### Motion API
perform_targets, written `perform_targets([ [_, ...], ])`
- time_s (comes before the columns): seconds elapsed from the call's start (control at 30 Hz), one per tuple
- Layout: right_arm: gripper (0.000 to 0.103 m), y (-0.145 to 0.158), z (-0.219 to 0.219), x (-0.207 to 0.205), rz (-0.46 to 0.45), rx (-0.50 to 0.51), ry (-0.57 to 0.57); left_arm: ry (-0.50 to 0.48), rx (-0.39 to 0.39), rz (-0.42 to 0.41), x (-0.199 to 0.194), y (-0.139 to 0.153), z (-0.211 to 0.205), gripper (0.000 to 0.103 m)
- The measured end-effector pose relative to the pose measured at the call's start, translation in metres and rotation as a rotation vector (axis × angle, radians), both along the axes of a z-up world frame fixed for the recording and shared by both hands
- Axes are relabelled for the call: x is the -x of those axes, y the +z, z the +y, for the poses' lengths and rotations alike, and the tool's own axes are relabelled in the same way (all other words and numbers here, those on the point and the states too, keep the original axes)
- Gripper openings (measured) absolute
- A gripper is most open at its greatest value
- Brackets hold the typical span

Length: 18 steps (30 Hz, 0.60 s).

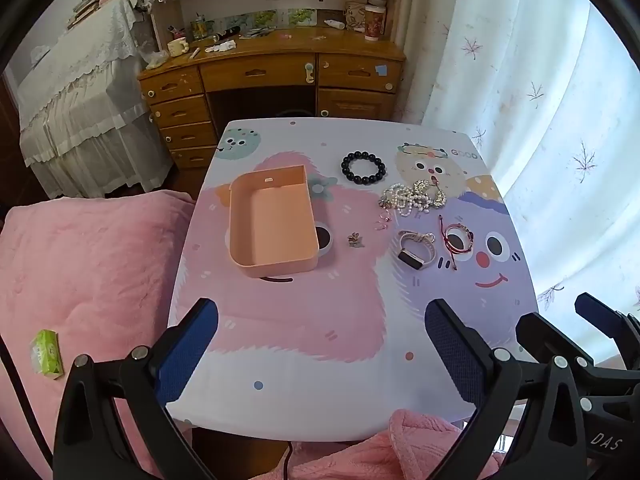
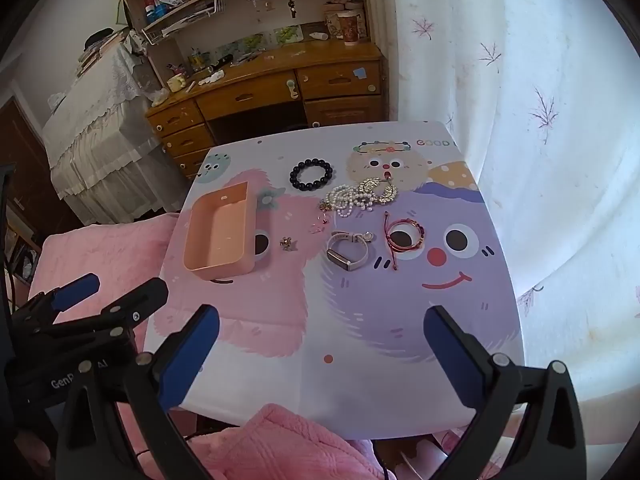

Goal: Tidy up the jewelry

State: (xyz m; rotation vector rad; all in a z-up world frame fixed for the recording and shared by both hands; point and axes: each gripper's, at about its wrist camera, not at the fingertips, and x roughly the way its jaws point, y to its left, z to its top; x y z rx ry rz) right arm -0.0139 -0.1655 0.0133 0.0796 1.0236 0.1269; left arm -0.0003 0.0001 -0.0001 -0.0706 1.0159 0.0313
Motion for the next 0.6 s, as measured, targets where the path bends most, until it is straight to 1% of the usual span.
perform_targets([
  [0.27,0.103,0.0,0.002,0.0,-0.002,0.004,0.0,-0.003,-0.008,0.01,-0.003,-0.003,-0.001,0.102],
  [0.3,0.103,0.0,0.002,0.0,-0.001,0.004,0.0,0.001,-0.008,0.008,-0.001,0.003,0.006,0.102],
  [0.47,0.103,0.0,0.003,0.001,-0.004,0.006,0.002,0.0,-0.017,0.006,-0.002,0.002,0.01,0.102],
  [0.6,0.103,0.0,0.004,0.001,-0.002,0.004,0.002,-0.004,-0.026,0.01,-0.002,-0.001,0.002,0.102],
])
